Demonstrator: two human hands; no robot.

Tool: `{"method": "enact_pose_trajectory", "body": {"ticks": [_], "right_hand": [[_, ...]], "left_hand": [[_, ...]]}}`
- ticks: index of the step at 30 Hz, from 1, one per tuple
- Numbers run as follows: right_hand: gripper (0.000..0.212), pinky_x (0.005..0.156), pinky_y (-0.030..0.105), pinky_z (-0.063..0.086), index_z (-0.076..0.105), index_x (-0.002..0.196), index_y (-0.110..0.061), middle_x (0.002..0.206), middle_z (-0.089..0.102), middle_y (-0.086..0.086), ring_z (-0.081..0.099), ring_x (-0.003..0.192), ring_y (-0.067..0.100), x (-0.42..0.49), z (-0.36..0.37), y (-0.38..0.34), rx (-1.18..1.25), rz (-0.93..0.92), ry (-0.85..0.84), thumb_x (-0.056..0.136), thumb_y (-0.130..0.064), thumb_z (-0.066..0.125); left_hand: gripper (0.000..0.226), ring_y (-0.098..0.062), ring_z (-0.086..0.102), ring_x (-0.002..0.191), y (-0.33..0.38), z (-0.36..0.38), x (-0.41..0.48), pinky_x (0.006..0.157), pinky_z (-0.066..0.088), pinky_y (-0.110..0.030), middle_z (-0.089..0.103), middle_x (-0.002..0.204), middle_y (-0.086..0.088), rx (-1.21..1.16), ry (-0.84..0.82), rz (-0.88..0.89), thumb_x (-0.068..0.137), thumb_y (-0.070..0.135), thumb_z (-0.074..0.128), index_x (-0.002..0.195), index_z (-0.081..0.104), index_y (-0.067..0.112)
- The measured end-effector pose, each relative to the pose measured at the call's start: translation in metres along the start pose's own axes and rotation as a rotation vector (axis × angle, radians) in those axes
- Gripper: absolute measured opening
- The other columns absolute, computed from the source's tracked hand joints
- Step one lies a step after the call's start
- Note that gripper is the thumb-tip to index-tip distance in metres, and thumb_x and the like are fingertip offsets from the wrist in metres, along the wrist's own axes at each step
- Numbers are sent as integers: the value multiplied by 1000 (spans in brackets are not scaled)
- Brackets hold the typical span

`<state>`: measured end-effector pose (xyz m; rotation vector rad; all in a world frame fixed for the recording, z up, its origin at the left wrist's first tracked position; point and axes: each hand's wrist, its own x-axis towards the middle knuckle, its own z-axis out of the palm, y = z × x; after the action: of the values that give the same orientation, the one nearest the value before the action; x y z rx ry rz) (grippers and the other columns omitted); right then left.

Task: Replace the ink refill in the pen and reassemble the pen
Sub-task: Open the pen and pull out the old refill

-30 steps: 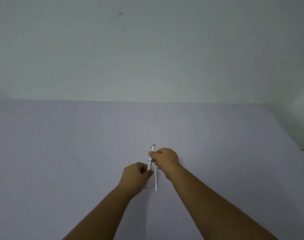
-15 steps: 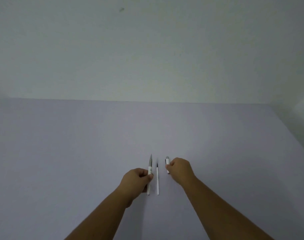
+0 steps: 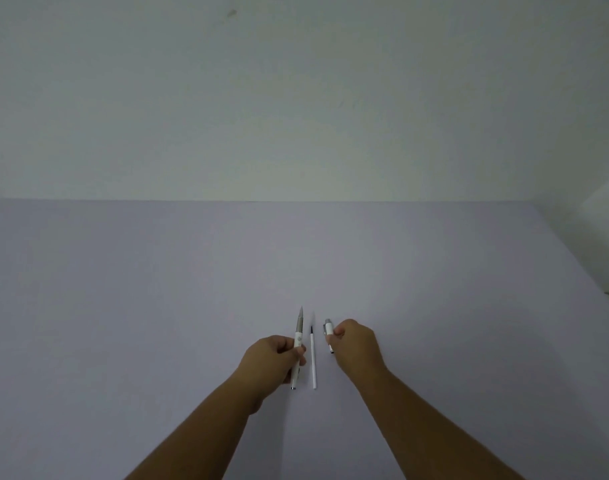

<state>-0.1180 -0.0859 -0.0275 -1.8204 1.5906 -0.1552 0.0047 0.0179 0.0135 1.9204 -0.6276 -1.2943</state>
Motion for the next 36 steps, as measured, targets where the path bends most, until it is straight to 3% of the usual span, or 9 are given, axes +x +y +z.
{"method": "enact_pose_trajectory", "body": {"ticks": [6,10,14,21,25,30,32,34,36], "right_hand": [[38,64,29,46,63,83,-6,74,63,5,53,67,17,-4,-9,-8,105,-15,64,89,-42,51],[52,64,30,43,63,73,-8,69,58,0,52,65,17,-13,-20,-30,445,41,-177,79,-59,57],[39,60,33,36,52,61,-11,66,44,9,39,61,19,-24,-24,-39,495,-48,-215,79,-42,67],[12,59,18,48,74,80,-14,66,62,-4,54,63,9,-30,-40,-42,829,-121,-366,84,-22,66],[24,64,28,44,70,75,-15,67,58,0,50,63,14,-33,-45,-46,717,-31,-360,79,-39,69],[10,64,19,49,72,84,-17,77,65,1,58,73,12,-37,-51,-49,855,-82,-380,84,-11,65],[4,66,20,49,70,86,-15,79,64,3,57,71,12,-40,-55,-52,871,-52,-391,83,-16,68],[21,68,27,46,67,79,-10,73,59,5,51,64,14,-41,-57,-53,808,10,-347,78,-30,73],[21,67,28,46,67,74,-8,66,56,5,48,61,15,-43,-59,-53,776,17,-307,77,-27,74]], "left_hand": [[18,-26,65,93,1,0,1,87,56,-37,71,94,-7,99,8,17,93,26,55,86,69,18],[20,-17,64,77,3,2,1,71,56,-29,71,87,-3,219,9,74,92,31,53,86,68,19],[17,-7,61,63,9,5,-3,59,51,-16,66,75,5,223,4,111,95,24,49,88,64,21],[26,-9,60,57,23,-20,-17,55,54,-17,65,69,0,-75,-184,75,96,19,49,83,72,19],[24,-8,60,59,27,-25,-21,55,53,-15,65,73,1,23,-176,125,95,20,49,83,70,21],[22,-10,60,64,32,-29,-25,58,54,-17,64,76,1,112,-170,172,96,20,48,88,69,20],[21,-10,60,65,34,-29,-26,57,53,-16,64,76,1,140,-164,191,96,20,48,88,68,20],[22,-9,60,64,36,-29,-27,55,52,-14,65,76,2,164,-157,213,96,21,48,86,67,22],[22,-9,60,63,37,-27,-28,56,52,-15,65,76,2,171,-159,224,96,22,49,85,67,23]]}}
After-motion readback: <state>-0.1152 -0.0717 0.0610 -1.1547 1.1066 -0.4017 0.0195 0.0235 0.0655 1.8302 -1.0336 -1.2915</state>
